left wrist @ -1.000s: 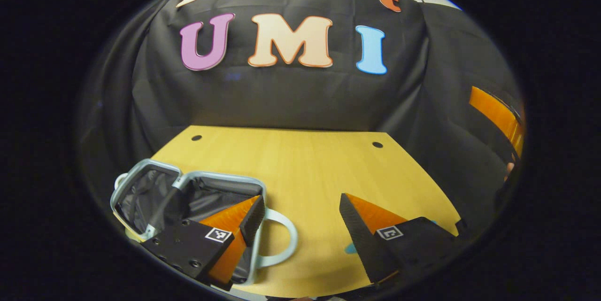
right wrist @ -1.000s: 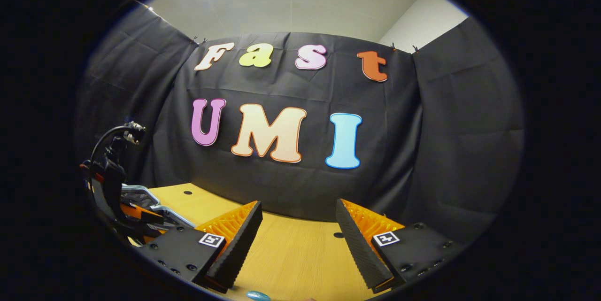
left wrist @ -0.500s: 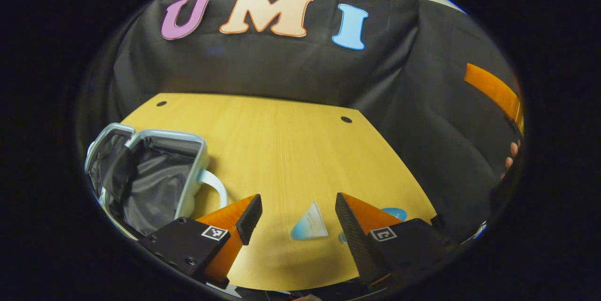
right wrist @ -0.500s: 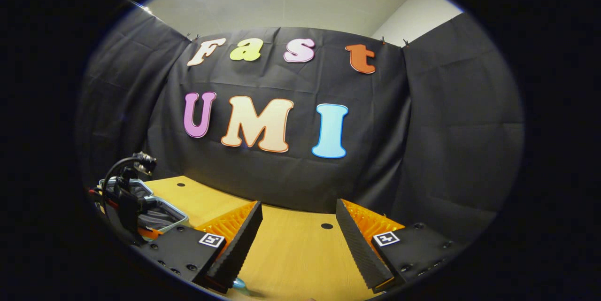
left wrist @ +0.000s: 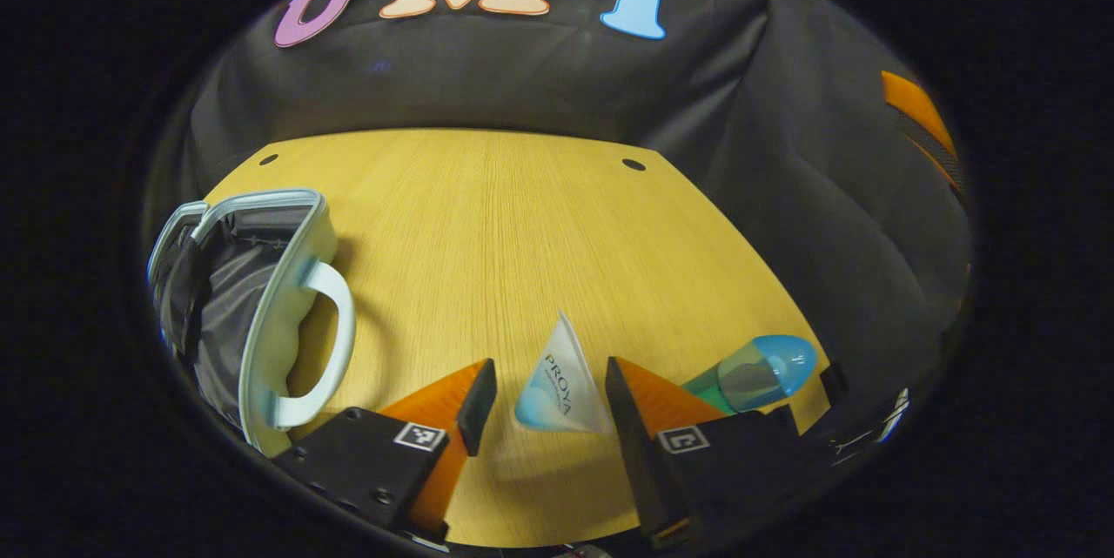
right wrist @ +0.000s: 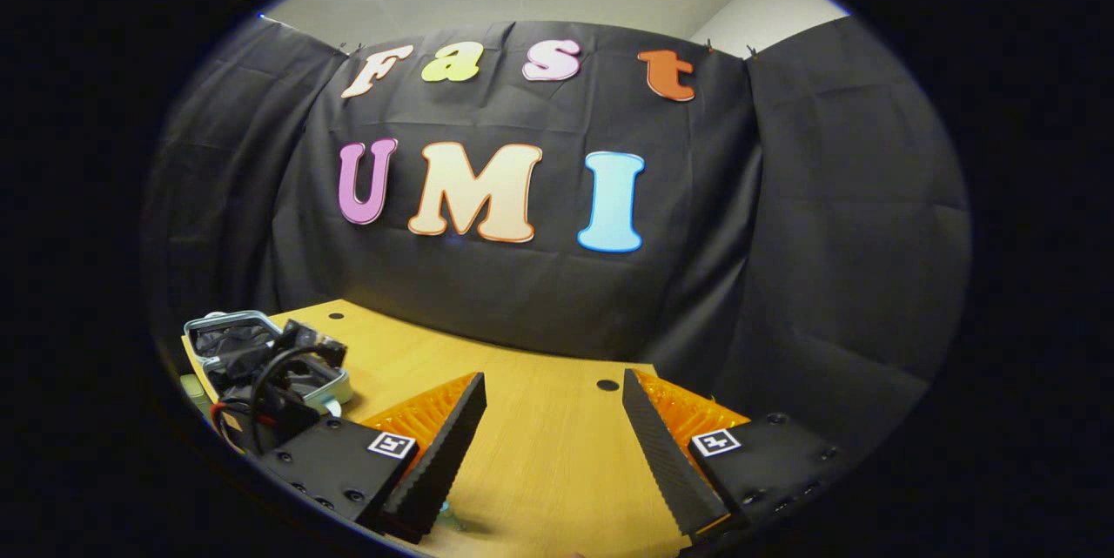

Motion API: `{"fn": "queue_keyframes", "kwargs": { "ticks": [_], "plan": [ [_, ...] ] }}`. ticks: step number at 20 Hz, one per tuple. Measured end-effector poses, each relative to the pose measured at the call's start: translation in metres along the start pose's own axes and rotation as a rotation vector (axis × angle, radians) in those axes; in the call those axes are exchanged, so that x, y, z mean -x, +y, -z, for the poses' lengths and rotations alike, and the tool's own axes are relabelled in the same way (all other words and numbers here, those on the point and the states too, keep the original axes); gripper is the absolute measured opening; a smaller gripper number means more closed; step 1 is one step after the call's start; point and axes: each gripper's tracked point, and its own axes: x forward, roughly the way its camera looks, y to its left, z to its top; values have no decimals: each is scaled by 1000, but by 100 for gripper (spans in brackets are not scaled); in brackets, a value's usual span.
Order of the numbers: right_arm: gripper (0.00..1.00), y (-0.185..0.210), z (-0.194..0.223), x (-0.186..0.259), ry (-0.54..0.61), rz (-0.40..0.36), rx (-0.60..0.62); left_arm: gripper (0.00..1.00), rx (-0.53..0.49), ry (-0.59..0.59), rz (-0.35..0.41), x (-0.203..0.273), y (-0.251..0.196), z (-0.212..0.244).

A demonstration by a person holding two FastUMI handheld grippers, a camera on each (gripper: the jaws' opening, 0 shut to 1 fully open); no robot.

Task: First open the suitcase, pack the skin care products into it, and then close the suitcase.

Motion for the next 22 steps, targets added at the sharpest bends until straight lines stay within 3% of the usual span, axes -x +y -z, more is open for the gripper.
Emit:
{"fn": "queue_keyframes", "kwargs": {
  "ticks": [1,3,7,14,22],
  "plan": [
    [99,5,5,1,12,-15,-1,53,-7,15,-7,-5,1,4],
    [99,15,16,2,32,-45,-4,30,-34,19,-8,-16,2,8],
    [99,32,39,0,74,-96,-19,18,-24,20,8,-6,4,0],
    [99,75,101,2,189,-236,-3,15,-32,-63,-5,35,13,-58],
    [99,110,190,7,341,-335,-10,15,9,-106,-93,81,39,-86]
  ]
}}
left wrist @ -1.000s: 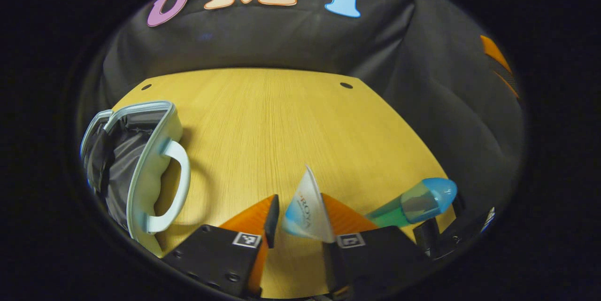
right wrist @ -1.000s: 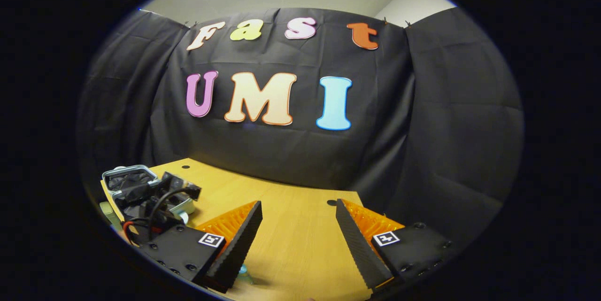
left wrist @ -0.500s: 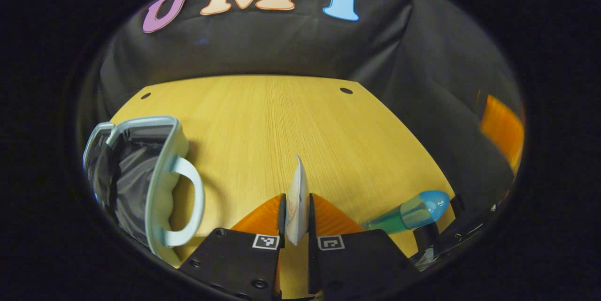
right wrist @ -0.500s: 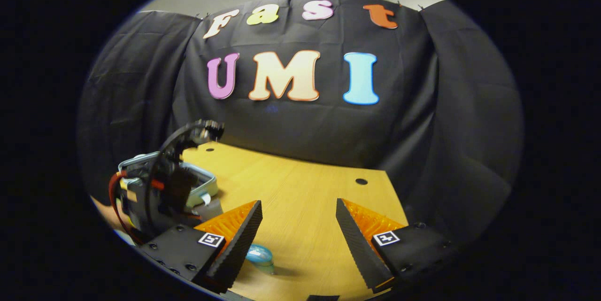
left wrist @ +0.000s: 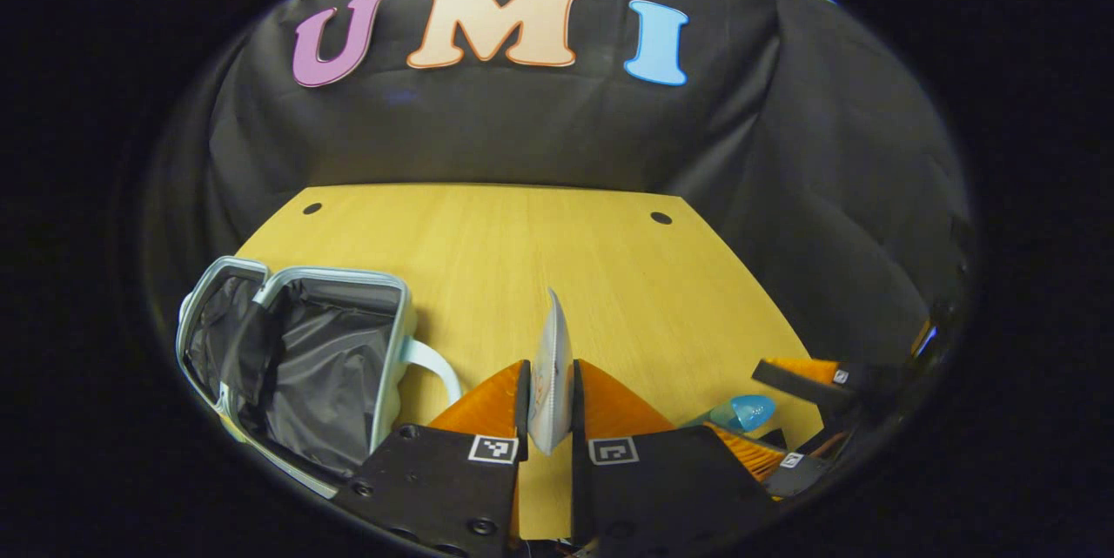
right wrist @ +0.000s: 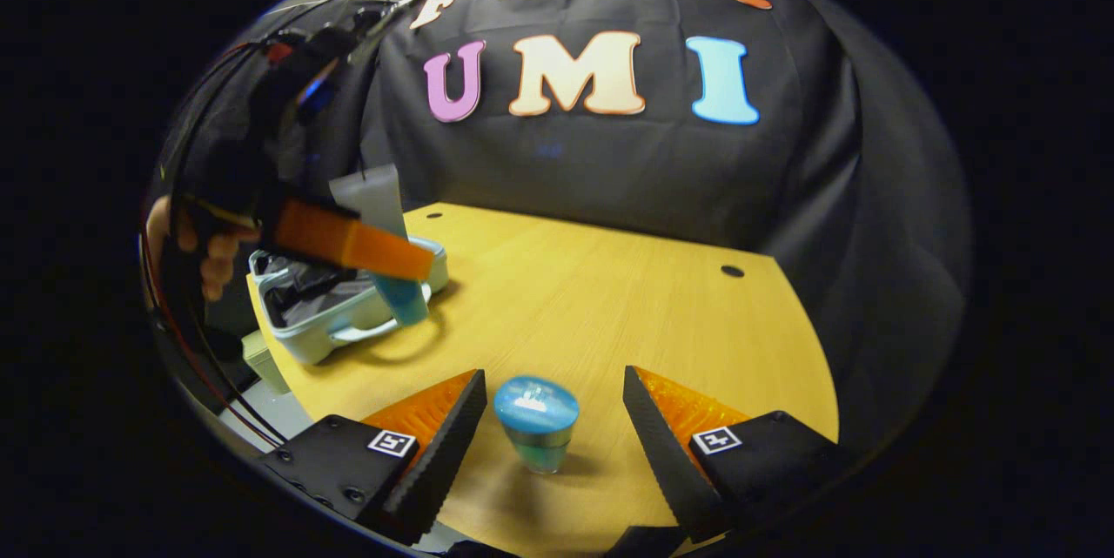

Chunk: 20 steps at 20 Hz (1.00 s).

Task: First open the suitcase, pack the skin care products into it, and then close the suitcase.

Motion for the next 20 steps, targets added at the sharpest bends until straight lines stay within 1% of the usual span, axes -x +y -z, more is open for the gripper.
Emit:
{"fn": "queue_keyframes", "kwargs": {
  "ticks": [1,3,6,7,8,9,10,12,13,14,17,20],
  "plan": [
    [98,3,10,-3,21,-7,-2,15,6,0,-15,4,6,0],
    [85,-1,24,-2,42,-7,-3,15,9,5,-44,10,18,2],
    [50,4,22,-8,42,-4,-2,15,18,26,-77,17,37,7],
    [48,8,19,-9,52,-19,-6,15,22,33,-86,19,44,9],
    [44,14,15,-12,60,-38,-10,15,19,37,-95,22,51,9],
    [44,19,6,-11,54,-47,-8,19,16,36,-107,25,60,7],
    [46,24,-4,-11,50,-57,3,15,12,33,-110,27,68,6],
    [44,36,-31,-13,24,-79,0,15,0,47,-128,32,90,8],
    [42,44,-44,-16,14,-89,-9,15,-6,67,-143,35,102,10],
    [44,52,-56,-19,7,-98,-19,15,-13,83,-152,36,115,12],
    [44,87,-89,-25,-23,-142,-35,15,-39,154,-195,41,157,22],
    [44,122,-107,-36,-25,-189,-43,15,-37,241,-221,39,194,42]
  ]
}}
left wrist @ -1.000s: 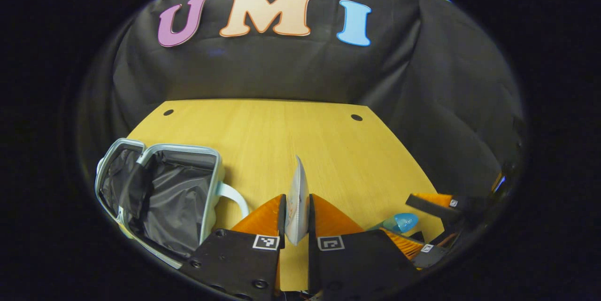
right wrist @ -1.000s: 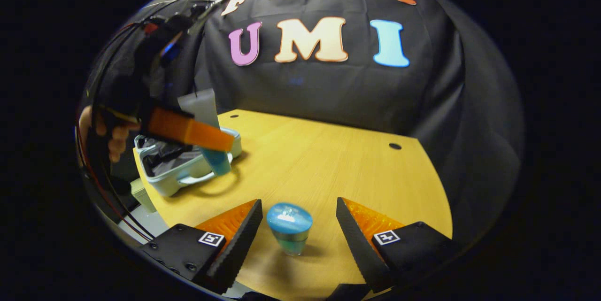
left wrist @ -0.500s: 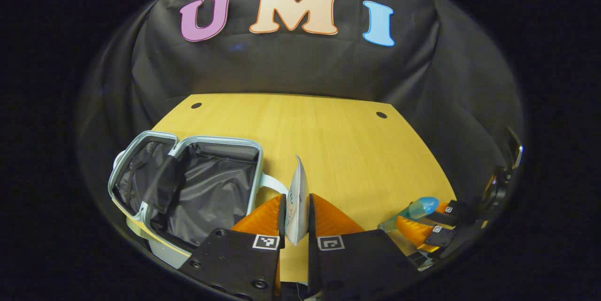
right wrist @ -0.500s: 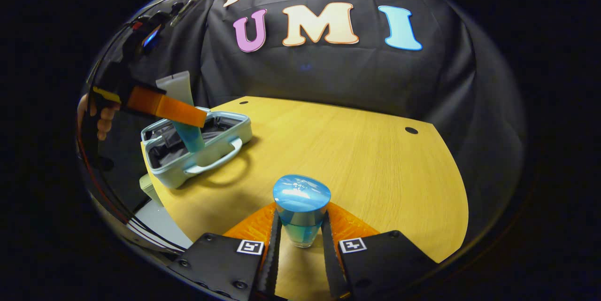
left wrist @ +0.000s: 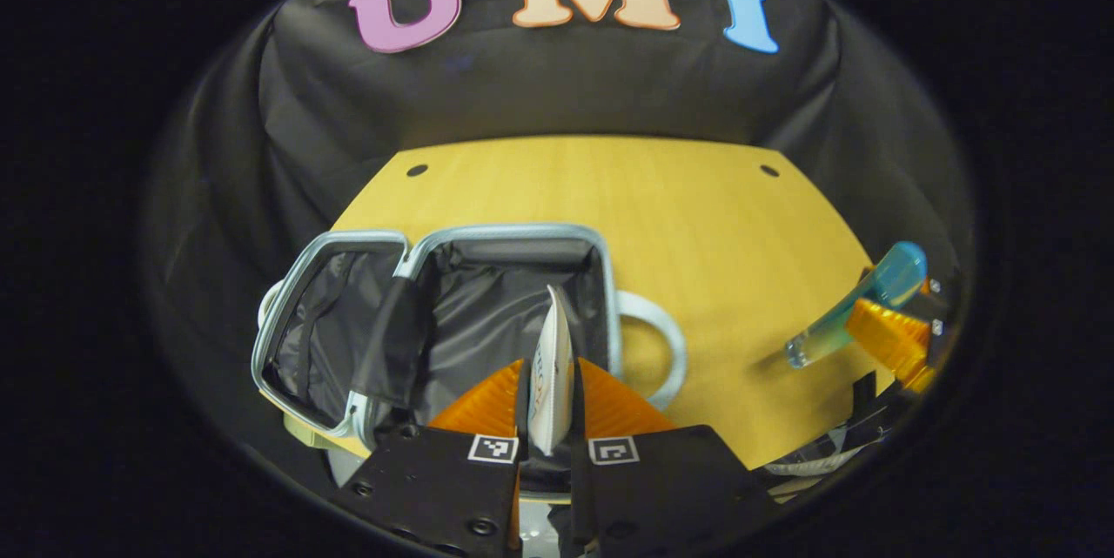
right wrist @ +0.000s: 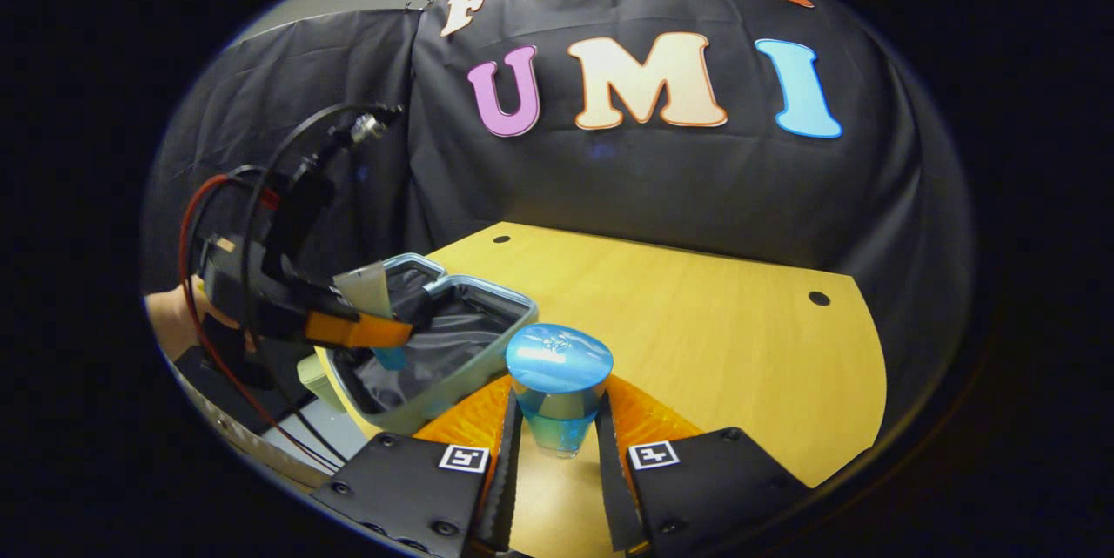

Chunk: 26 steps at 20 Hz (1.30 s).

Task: First open the suitcase, pack the skin care products into it, and then close the suitcase.

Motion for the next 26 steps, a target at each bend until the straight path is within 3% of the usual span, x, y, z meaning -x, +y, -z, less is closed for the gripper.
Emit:
{"fn": "queue_keyframes", "kwargs": {
  "ticks": [5,8,14,18,19,21,22,23,26],
  "plan": [
    [41,49,-8,-18,40,-73,-35,16,37,131,-2,-31,35,36],
    [43,69,-6,-25,71,-101,-42,16,51,172,37,-45,39,48],
    [41,99,-8,-49,108,-110,-81,26,46,166,110,-69,39,47],
    [41,115,-4,-66,135,-100,-119,28,19,151,143,-76,45,39],
    [43,118,-3,-71,140,-98,-127,31,19,129,157,-75,46,33],
    [43,127,1,-79,154,-96,-145,82,17,75,184,-67,49,16],
    [43,132,5,-83,165,-98,-157,86,21,44,192,-63,52,7],
    [43,136,8,-88,177,-101,-168,81,27,17,199,-59,57,-2],
    [43,145,32,-104,247,-96,-189,79,59,-47,195,-44,79,-24]
  ]
}}
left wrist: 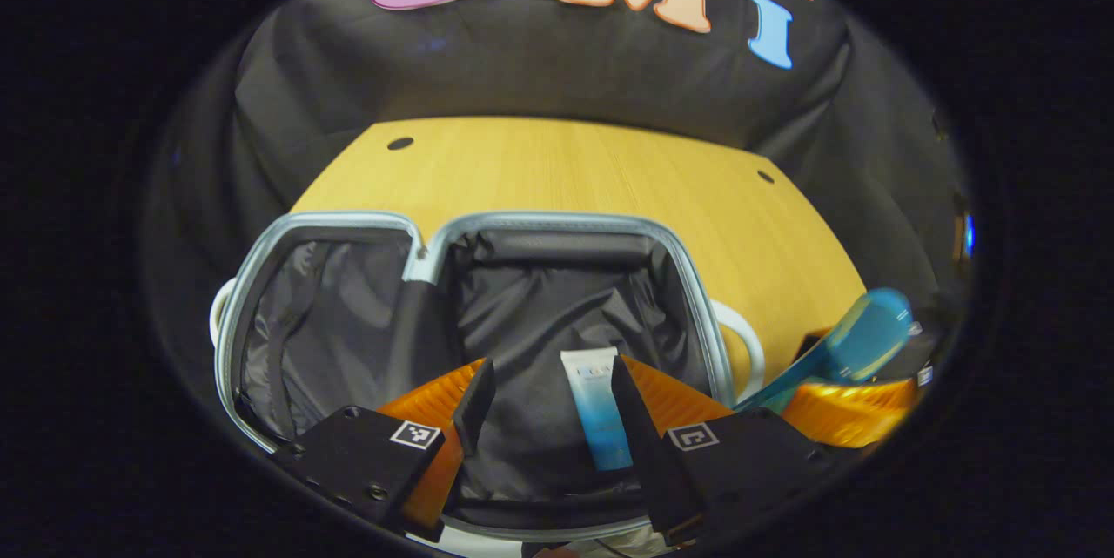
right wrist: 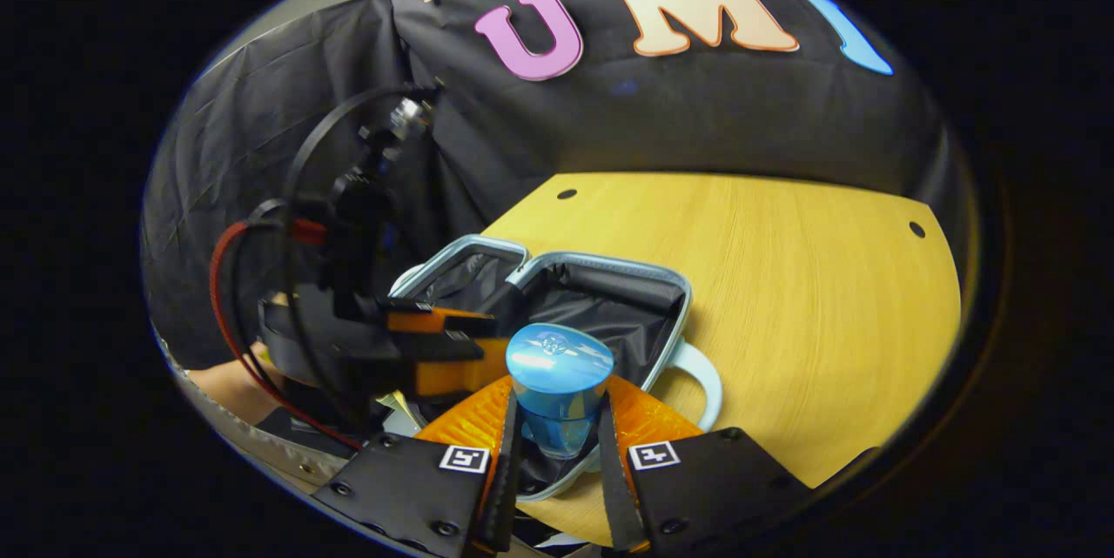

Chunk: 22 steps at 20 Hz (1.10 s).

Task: First open the suitcase, pack the skin care products into it, and then close the suitcase.

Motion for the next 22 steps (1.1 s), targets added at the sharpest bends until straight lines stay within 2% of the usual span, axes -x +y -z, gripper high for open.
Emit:
{"fn": "queue_keyframes", "kwargs": {
  "ticks": [5,6,8,11,14,18,19,22],
  "plan": [
    [43,2,42,-28,130,31,-71,80,46,-41,-66,20,55,-10],
    [41,0,48,-34,149,45,-66,80,61,-40,-85,23,69,-6],
    [44,-2,55,-38,180,65,-68,80,103,-33,-110,30,92,-2],
    [44,-6,34,-44,116,105,-86,80,160,-43,-162,37,135,0],
    [97,-6,14,-50,43,118,-83,80,192,-58,-225,44,178,-4],
    [98,-9,-13,-51,-25,151,-50,80,235,-77,-306,50,243,-10],
    [98,-9,-17,-51,-38,156,-50,82,247,-84,-327,51,257,-11],
    [98,-13,-27,-47,-62,181,-36,80,283,-81,-388,48,299,-8]
  ]
}}
